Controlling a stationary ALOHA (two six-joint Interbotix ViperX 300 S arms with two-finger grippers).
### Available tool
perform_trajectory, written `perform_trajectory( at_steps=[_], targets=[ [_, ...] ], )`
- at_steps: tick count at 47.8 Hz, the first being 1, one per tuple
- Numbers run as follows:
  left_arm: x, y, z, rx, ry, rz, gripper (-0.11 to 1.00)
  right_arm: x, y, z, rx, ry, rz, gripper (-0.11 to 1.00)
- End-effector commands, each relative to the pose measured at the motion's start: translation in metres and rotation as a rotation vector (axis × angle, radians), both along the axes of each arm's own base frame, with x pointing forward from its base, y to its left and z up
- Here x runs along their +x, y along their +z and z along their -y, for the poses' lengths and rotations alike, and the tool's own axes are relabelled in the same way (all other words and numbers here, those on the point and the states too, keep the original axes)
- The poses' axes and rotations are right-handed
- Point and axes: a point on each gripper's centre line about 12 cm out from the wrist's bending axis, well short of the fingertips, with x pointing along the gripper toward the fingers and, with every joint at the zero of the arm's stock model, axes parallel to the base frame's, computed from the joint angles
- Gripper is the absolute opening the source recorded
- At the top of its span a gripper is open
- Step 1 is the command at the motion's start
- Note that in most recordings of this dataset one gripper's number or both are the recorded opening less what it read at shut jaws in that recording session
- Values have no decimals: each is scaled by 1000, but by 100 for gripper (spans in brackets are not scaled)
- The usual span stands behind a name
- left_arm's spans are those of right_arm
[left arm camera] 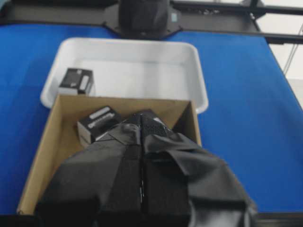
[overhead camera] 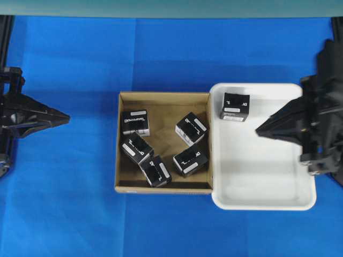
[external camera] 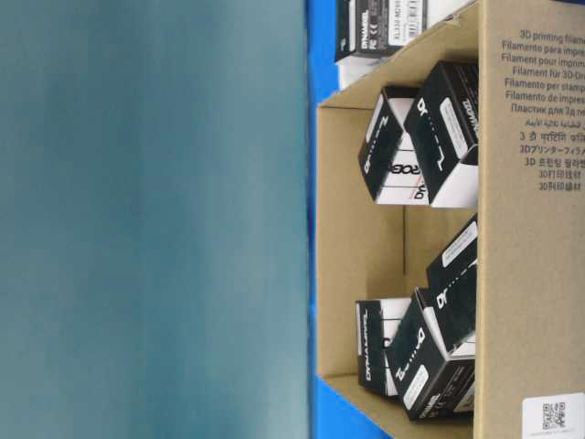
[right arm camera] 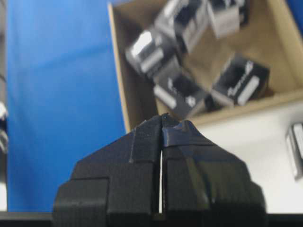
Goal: Pick a box that is randomly placed inside the cardboard box.
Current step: 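Move the right gripper from rest over the cardboard box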
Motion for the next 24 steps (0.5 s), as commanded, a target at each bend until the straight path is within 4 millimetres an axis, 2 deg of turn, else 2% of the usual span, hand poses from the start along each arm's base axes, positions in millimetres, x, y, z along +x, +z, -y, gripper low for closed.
perform_trajectory(
  at_steps=[1, 14, 24],
  targets=[
    [3, 10, -1, 2, 3, 15, -7, 15, 6, -3, -1, 17, -59, -3],
    [2, 8, -1, 0, 3, -6, -7, 62, -9, -8, -23, 53, -258, -3],
    [2, 8, -1, 1, 3, -8, -7, 93, -26, -10, -131, 205, -470, -2]
  ],
)
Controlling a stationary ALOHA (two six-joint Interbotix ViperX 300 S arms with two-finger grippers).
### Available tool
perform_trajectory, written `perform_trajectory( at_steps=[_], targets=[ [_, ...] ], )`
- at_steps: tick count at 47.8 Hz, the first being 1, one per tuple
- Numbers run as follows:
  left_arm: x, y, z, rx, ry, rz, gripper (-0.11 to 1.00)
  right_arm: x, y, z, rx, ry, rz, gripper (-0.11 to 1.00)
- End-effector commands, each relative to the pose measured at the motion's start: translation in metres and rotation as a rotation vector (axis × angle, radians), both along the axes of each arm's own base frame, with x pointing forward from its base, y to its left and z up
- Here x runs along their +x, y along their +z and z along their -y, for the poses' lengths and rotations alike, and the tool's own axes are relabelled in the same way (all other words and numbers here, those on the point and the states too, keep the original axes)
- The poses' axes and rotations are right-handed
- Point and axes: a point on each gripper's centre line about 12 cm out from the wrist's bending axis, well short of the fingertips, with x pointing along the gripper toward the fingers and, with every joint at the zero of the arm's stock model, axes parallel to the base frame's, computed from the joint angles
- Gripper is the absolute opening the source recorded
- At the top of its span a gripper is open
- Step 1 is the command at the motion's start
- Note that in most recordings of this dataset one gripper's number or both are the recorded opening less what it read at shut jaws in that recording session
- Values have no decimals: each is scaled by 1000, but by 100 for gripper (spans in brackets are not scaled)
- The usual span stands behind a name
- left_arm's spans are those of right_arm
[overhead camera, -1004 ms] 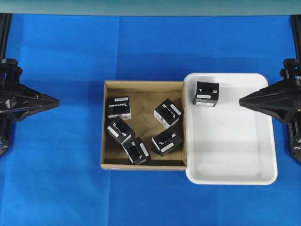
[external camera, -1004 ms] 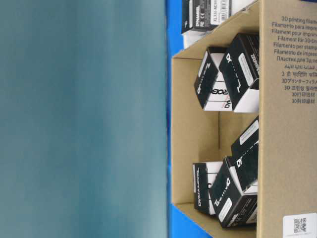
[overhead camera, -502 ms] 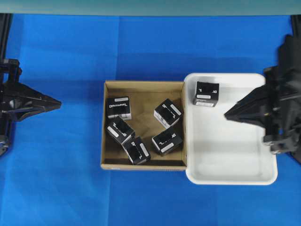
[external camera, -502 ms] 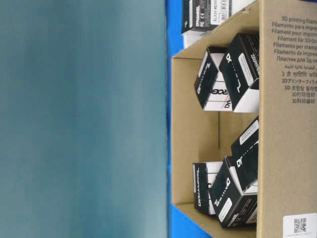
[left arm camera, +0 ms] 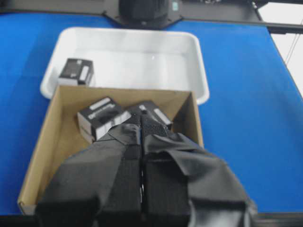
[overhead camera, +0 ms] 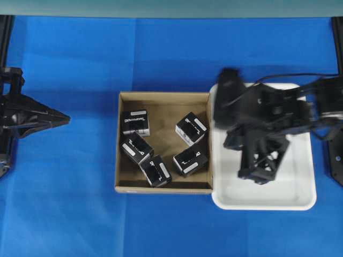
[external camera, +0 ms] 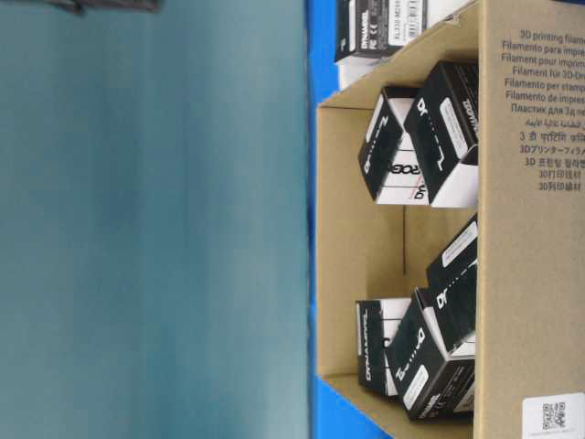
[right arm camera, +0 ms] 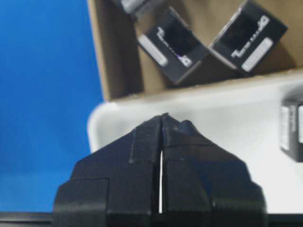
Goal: Pick a box that is randomly placed inside the cardboard box.
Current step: 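Move the right gripper from rest over the cardboard box, then lower the right gripper onto a black-and-white box in the cardboard box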
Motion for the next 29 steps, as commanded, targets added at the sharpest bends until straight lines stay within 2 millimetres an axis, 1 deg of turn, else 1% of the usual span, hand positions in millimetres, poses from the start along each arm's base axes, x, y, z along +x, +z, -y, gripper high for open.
perform_trajectory(
  at_steps=[1, 4, 13, 20, 25, 29],
  targets=[
    [3, 10, -1, 2, 3, 23, -7, 15, -2, -1, -32, 75, -60, -2],
    [2, 9, -1, 0, 3, 20, -7, 25, -9, -2, -63, 153, -102, -2],
    [2, 9, -1, 2, 3, 18, -7, 52, -32, -3, -113, 292, -158, 0],
    [2, 10, 0, 2, 2, 20, -7, 67, -54, -3, -143, 394, -197, 3],
    [2, 10, 0, 2, 1, 21, -7, 76, -64, -4, -163, 451, -198, 8],
    [1, 10, 0, 3, 1, 23, -7, 81, -71, -4, -178, 487, -191, 16]
  ],
)
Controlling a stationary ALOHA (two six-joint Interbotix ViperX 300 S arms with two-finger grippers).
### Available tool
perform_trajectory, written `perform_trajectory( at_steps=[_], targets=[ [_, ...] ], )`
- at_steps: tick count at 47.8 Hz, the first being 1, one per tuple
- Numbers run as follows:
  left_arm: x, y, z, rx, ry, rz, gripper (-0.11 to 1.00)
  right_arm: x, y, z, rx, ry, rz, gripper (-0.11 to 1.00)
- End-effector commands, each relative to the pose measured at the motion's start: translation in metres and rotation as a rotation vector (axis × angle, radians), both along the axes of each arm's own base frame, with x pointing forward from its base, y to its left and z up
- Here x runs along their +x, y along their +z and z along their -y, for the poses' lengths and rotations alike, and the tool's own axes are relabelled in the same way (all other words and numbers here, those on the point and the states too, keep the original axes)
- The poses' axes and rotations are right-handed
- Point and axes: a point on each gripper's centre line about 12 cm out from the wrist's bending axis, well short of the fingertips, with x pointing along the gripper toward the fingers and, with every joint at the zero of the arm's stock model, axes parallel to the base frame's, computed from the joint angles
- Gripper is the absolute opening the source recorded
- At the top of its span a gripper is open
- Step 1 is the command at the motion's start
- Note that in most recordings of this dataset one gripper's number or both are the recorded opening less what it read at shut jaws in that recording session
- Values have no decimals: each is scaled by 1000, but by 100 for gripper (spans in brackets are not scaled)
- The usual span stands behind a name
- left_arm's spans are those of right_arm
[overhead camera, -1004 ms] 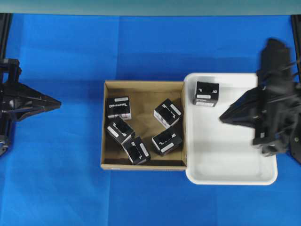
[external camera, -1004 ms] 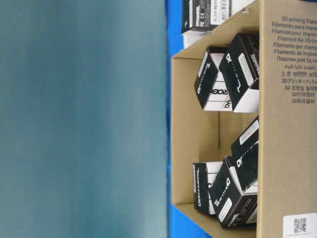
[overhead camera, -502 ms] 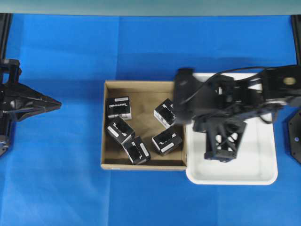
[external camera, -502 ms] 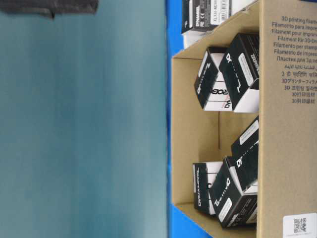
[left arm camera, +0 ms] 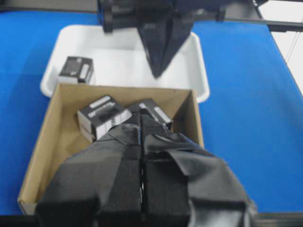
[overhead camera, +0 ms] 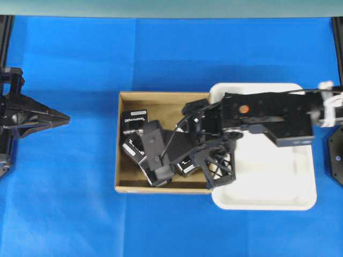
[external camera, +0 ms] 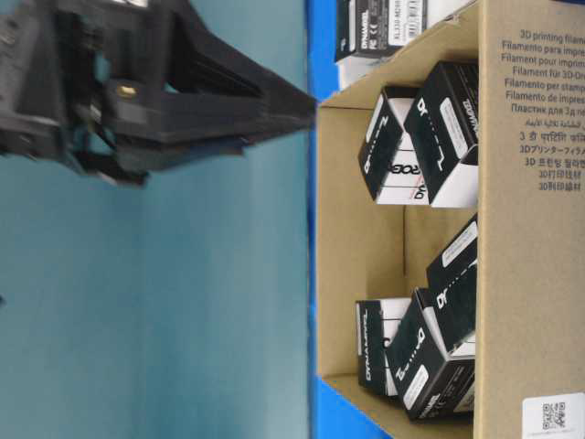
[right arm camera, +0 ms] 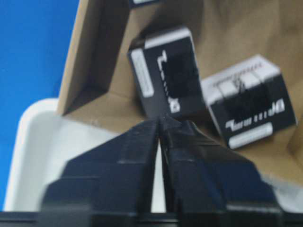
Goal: Pick a box that is randomly placed inside the cardboard box.
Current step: 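Lower the right gripper onto a black-and-white box in the cardboard box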
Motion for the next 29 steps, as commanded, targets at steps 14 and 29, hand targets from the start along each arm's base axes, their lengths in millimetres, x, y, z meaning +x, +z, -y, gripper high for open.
perform_trajectory(
  at_steps=[14, 29],
  targets=[
    [2, 12, 0, 2, 1, 31, -7, 12, -31, 1, -54, 145, 11, 89],
    [2, 11, 0, 2, 1, 28, -7, 17, -49, 3, -79, 176, 31, 99]
  ],
)
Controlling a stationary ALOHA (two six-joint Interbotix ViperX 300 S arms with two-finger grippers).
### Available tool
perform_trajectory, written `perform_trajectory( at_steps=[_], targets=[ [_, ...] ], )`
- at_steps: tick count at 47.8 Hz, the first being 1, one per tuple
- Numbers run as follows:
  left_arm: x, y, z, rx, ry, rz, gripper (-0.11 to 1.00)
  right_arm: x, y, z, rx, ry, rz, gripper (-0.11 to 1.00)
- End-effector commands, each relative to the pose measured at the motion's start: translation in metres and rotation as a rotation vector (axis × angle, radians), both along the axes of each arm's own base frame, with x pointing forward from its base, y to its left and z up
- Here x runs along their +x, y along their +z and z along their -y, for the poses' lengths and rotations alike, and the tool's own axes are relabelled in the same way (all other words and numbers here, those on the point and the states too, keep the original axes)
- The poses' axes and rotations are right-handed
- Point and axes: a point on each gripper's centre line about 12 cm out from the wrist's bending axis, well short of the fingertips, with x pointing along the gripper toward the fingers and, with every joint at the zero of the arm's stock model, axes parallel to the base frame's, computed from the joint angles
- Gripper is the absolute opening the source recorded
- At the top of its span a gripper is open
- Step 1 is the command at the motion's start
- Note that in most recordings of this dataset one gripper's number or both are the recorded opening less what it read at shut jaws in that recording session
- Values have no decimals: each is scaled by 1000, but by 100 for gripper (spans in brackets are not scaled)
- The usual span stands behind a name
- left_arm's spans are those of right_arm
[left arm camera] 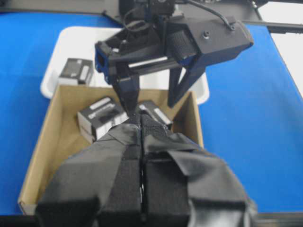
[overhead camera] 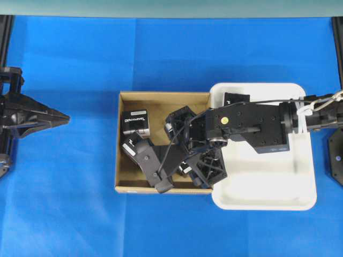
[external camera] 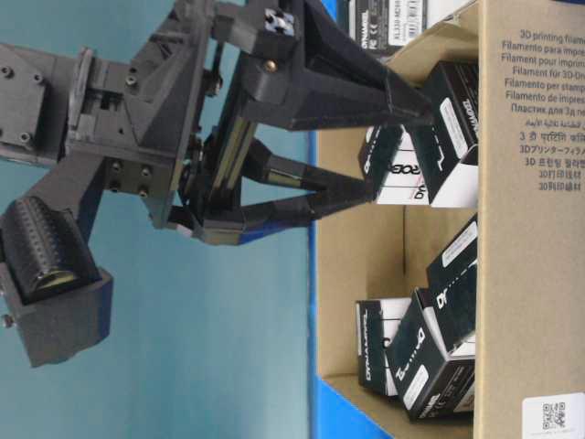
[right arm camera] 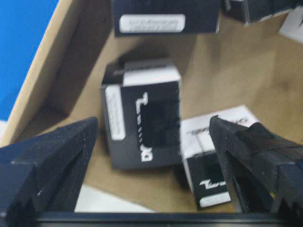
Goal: Pick a box that is randomly placed inside the cardboard box.
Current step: 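Lower the right gripper onto a black-and-white box in the cardboard box, then close the right gripper on the box and lift it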
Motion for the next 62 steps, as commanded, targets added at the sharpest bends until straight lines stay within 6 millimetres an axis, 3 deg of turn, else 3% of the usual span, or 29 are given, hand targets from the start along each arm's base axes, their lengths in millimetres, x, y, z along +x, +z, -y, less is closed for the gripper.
perform_trajectory(
  at_steps=[1, 24, 62],
  targets=[
    [2, 10, 0, 2, 1, 26, -7, 2, -6, -1, -2, 3, -1, 99],
    [2, 9, -1, 2, 3, 21, -7, -7, -39, -1, -5, 3, -29, 99],
    [2, 9, -1, 3, 4, 21, -7, -9, -44, 0, -4, -7, -20, 97]
  ],
)
